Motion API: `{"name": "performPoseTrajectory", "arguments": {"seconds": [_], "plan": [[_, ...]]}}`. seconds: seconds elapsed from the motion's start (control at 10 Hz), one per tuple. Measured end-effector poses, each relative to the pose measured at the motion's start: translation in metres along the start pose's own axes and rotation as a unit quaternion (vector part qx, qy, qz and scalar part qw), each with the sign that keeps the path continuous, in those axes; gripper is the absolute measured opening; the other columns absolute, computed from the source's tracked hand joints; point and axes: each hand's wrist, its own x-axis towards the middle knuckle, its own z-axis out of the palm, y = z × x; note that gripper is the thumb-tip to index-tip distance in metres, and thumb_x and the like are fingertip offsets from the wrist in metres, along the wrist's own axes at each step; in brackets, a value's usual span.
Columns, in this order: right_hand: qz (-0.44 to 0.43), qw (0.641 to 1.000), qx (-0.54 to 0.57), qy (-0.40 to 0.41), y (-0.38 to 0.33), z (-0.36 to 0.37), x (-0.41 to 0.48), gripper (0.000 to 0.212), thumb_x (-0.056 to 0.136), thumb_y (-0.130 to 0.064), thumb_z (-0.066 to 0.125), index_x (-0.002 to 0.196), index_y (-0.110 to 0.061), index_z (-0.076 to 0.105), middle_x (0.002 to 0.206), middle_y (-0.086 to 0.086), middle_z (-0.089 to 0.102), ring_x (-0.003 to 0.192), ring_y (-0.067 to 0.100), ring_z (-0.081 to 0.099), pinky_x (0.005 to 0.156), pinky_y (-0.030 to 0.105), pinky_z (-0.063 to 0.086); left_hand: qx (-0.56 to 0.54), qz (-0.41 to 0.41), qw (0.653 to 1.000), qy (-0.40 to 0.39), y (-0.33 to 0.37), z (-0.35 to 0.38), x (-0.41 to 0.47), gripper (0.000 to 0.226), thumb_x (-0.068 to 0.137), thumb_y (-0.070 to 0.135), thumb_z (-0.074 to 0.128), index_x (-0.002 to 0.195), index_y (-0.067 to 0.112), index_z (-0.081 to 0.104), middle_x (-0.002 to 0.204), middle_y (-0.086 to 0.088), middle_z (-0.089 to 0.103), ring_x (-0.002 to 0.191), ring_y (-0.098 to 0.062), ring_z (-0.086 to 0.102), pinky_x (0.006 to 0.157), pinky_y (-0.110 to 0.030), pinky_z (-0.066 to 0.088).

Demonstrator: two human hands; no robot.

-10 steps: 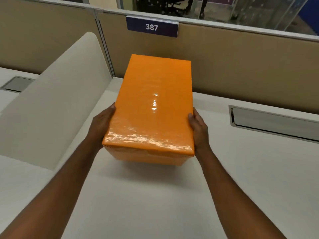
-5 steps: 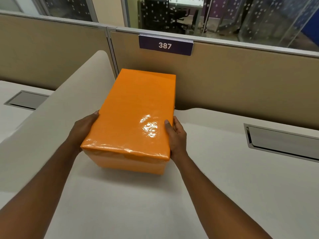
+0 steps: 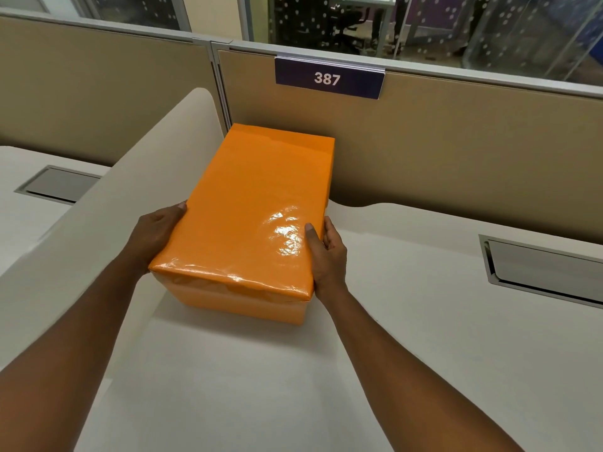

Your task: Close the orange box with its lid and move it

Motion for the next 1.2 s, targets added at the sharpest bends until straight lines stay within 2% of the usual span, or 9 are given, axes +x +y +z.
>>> {"name": "performPoseTrajectory", "arguments": {"seconds": [0.1, 0.2, 0.4, 0.5, 0.6, 0.8, 0.9, 1.0, 1.2], "plan": [[-0.003, 1.0, -0.026, 0.014, -0.003, 0.006, 0.001, 0.07, 0.084, -0.057, 0.056, 0.146, -0.032, 0.036, 0.141, -0.002, 0.054, 0.121, 0.024, 0.057, 0.099, 0.051, 0.049, 0.062, 0.033, 0.997, 0.013, 0.0, -0.004, 0.008, 0.047, 0.094, 0.042, 0.049, 0.129, 0.013, 0.057, 0.133, -0.015, 0.057, 0.104, -0.026, 0.056, 0.084, -0.036, 0.04], [-0.001, 0.999, -0.046, 0.024, -0.005, 0.008, 0.004, 0.065, 0.089, -0.051, 0.055, 0.147, -0.03, 0.035, 0.142, -0.001, 0.052, 0.123, 0.024, 0.055, 0.101, 0.05, 0.048, 0.109, 0.063, 0.992, 0.028, -0.001, -0.005, 0.013, 0.046, 0.095, 0.04, 0.048, 0.125, 0.009, 0.06, 0.13, -0.017, 0.06, 0.111, -0.033, 0.058, 0.085, -0.035, 0.04], [-0.007, 0.997, -0.072, 0.015, -0.007, 0.011, 0.01, 0.065, 0.091, -0.051, 0.052, 0.148, -0.028, 0.032, 0.143, 0.002, 0.052, 0.124, 0.026, 0.055, 0.102, 0.051, 0.047, 0.276, 0.18, 0.938, 0.112, -0.01, -0.004, 0.018, 0.045, 0.095, 0.04, 0.048, 0.112, 0.005, 0.069, 0.108, -0.021, 0.072, 0.096, -0.038, 0.066, 0.081, -0.041, 0.047], [-0.004, 0.996, -0.085, 0.011, -0.01, 0.014, 0.007, 0.064, 0.093, -0.05, 0.049, 0.15, -0.028, 0.029, 0.145, 0.003, 0.05, 0.126, 0.028, 0.053, 0.104, 0.051, 0.045, 0.374, 0.234, 0.88, 0.178, -0.01, -0.004, 0.019, 0.039, 0.094, 0.035, 0.051, 0.099, 0.002, 0.072, 0.089, -0.024, 0.072, 0.079, -0.042, 0.066, 0.066, -0.042, 0.047], [-0.007, 0.995, -0.101, 0.005, -0.013, 0.014, 0.007, 0.066, 0.093, -0.052, 0.047, 0.15, -0.028, 0.027, 0.145, 0.004, 0.049, 0.127, 0.029, 0.052, 0.104, 0.051, 0.045, 0.395, 0.246, 0.867, 0.177, -0.008, -0.004, 0.019, 0.036, 0.095, 0.029, 0.051, 0.094, -0.001, 0.071, 0.085, -0.026, 0.071, 0.075, -0.044, 0.064, 0.064, -0.042, 0.045], [0.008, 0.991, -0.13, -0.032, -0.019, 0.004, 0.004, 0.07, 0.094, -0.057, 0.037, 0.153, -0.027, 0.014, 0.151, 0.006, 0.042, 0.132, 0.03, 0.048, 0.105, 0.047, 0.041, 0.366, 0.251, 0.877, 0.185, -0.001, 0.014, 0.003, 0.032, 0.095, 0.016, 0.049, 0.111, -0.007, 0.064, 0.108, -0.03, 0.067, 0.1, -0.046, 0.061, 0.086, -0.051, 0.048], [0.02, 0.99, -0.139, -0.008, -0.023, -0.014, -0.007, 0.067, 0.097, -0.054, 0.031, 0.154, -0.024, 0.015, 0.156, 0.007, 0.033, 0.14, 0.031, 0.038, 0.109, 0.046, 0.035, 0.345, 0.276, 0.885, 0.145, 0.008, 0.049, -0.023, 0.034, 0.095, 0.014, 0.047, 0.118, -0.009, 0.059, 0.125, -0.03, 0.06, 0.125, -0.047, 0.049, 0.107, -0.052, 0.036], [0.023, 0.985, -0.172, 0.001, -0.021, -0.031, -0.017, 0.064, 0.098, -0.052, 0.031, 0.152, -0.019, 0.022, 0.157, 0.008, 0.03, 0.143, 0.03, 0.033, 0.111, 0.044, 0.033, 0.325, 0.305, 0.888, 0.112, 0.016, 0.074, -0.056, 0.038, 0.096, 0.017, 0.045, 0.123, -0.008, 0.057, 0.13, -0.029, 0.057, 0.133, -0.045, 0.041, 0.112, -0.051, 0.031], [-0.001, 0.945, -0.324, 0.045, -0.014, -0.091, -0.05, 0.062, 0.099, -0.045, 0.033, 0.15, -0.009, 0.025, 0.16, 0.009, 0.022, 0.148, 0.027, 0.02, 0.12, 0.043, 0.021, 0.298, 0.322, 0.898, -0.03, 0.038, 0.159, -0.164, 0.046, 0.1, 0.026, 0.038, 0.139, 0.002, 0.042, 0.147, -0.017, 0.043, 0.145, -0.032, 0.025, 0.117, -0.04, 0.02]]}}
